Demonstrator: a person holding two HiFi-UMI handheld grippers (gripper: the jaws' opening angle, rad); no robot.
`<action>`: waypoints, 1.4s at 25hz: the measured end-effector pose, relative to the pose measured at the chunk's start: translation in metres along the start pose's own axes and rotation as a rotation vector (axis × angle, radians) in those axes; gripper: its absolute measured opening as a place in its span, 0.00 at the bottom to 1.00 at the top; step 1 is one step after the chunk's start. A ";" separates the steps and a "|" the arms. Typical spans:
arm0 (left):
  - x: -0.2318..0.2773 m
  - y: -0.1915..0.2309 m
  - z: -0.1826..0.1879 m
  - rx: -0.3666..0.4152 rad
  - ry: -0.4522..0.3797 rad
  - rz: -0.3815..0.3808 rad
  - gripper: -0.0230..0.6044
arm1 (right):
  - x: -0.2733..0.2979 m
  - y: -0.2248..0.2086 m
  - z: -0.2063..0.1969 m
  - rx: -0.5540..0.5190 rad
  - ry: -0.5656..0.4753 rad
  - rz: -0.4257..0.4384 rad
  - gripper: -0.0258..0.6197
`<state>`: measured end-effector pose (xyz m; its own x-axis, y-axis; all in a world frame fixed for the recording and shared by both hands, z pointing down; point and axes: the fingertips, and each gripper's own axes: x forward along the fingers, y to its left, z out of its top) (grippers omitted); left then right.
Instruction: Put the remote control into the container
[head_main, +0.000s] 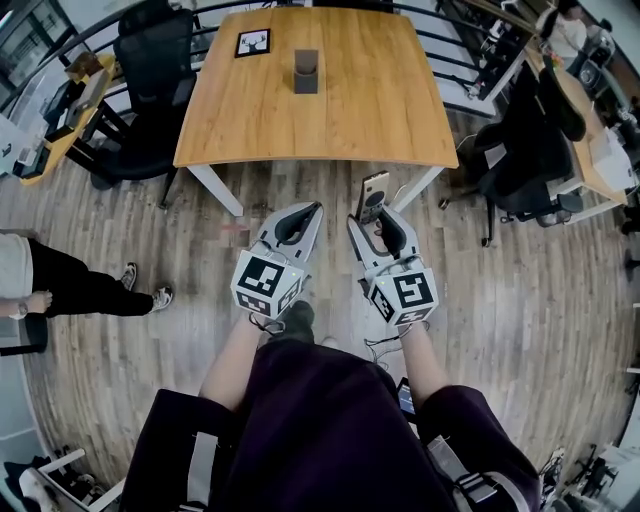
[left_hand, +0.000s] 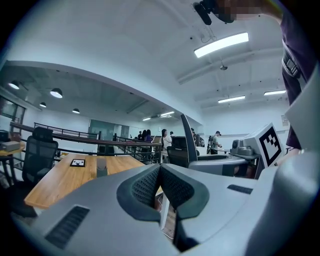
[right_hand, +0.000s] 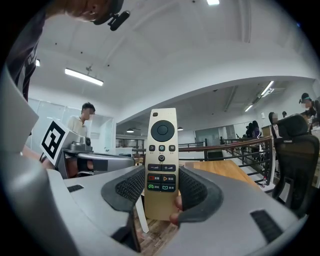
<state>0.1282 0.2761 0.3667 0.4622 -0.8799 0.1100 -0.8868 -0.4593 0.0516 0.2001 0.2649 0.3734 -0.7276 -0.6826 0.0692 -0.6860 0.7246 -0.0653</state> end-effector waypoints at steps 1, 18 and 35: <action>0.007 0.014 0.003 -0.002 -0.003 -0.003 0.05 | 0.014 -0.002 0.002 -0.001 0.000 -0.006 0.39; 0.103 0.199 0.034 -0.037 -0.020 -0.036 0.05 | 0.212 -0.048 0.030 0.055 -0.022 -0.136 0.39; 0.291 0.329 0.042 -0.053 0.027 0.040 0.05 | 0.384 -0.198 0.044 0.055 -0.040 -0.105 0.38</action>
<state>-0.0287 -0.1364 0.3736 0.4267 -0.8935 0.1398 -0.9039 -0.4161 0.0994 0.0567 -0.1448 0.3695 -0.6502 -0.7588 0.0389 -0.7573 0.6430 -0.1143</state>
